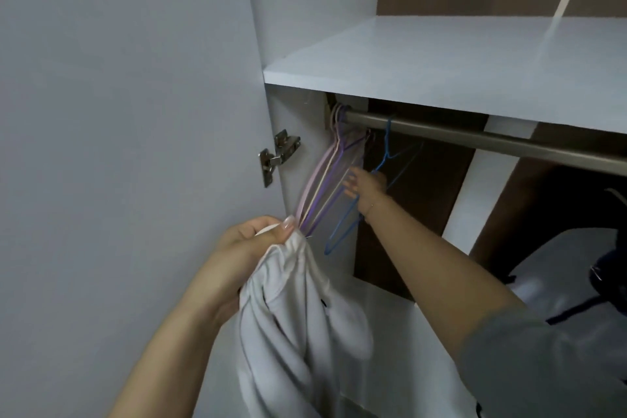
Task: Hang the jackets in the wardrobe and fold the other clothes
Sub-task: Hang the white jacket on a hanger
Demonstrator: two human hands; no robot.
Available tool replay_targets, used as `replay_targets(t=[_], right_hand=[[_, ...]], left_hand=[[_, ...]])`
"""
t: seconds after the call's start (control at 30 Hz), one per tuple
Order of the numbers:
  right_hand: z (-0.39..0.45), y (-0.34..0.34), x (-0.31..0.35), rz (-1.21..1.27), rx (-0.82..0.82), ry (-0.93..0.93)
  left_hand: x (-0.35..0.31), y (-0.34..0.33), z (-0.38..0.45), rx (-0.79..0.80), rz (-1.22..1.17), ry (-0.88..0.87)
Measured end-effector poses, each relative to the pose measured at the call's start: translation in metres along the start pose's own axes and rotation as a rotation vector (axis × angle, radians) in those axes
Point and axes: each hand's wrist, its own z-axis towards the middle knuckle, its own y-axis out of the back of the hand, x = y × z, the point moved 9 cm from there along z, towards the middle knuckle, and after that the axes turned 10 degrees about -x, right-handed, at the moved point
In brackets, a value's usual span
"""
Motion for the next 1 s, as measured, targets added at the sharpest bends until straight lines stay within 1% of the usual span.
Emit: replay_targets(t=[0.1, 0.2, 0.27, 0.37, 0.43, 0.5, 0.6, 0.63, 0.67, 0.77, 0.87, 0.93, 1.0], right_hand=[[0.015, 0.001, 0.017, 0.037, -0.052, 0.015], [0.010, 0.004, 0.035, 0.080, -0.003, 0.046], [-0.003, 0.018, 0.044, 0.047, 0.006, 0.105], [-0.036, 0.054, 0.041, 0.022, 0.007, 0.195], [-0.058, 0.084, 0.030, -0.013, 0.038, 0.312], [-0.077, 0.116, 0.004, -0.090, 0.077, 0.401], [-0.099, 0.159, -0.051, -0.250, 0.106, 0.373], [-0.106, 0.174, -0.062, -0.286, 0.073, 0.364], [-0.114, 0.191, -0.066, -0.314, -0.002, 0.377], [-0.145, 0.240, -0.056, -0.383, -0.224, 0.510], [-0.180, 0.279, -0.042, -0.385, -0.307, 0.649], [-0.200, 0.304, -0.038, -0.369, -0.346, 0.701], [-0.215, 0.325, -0.040, -0.294, -0.339, 0.679]], left_hand=[[-0.001, -0.001, 0.005, -0.012, 0.001, 0.006], [0.002, -0.007, 0.010, -0.002, -0.008, 0.027], [0.007, -0.013, 0.012, 0.017, -0.019, 0.042], [0.011, -0.021, 0.014, 0.047, -0.049, 0.065], [0.014, -0.026, 0.014, 0.069, -0.060, 0.086], [0.017, -0.029, 0.013, 0.097, -0.049, 0.099], [0.021, -0.035, 0.010, 0.139, -0.009, 0.122], [0.022, -0.038, 0.009, 0.159, 0.014, 0.136], [0.023, -0.041, 0.007, 0.191, 0.042, 0.150], [0.029, -0.057, 0.000, 0.352, 0.120, 0.199], [0.037, -0.062, 0.003, 0.427, 0.163, 0.219], [0.043, -0.062, 0.008, 0.427, 0.220, 0.176], [0.051, -0.056, 0.019, 0.327, 0.229, 0.107]])
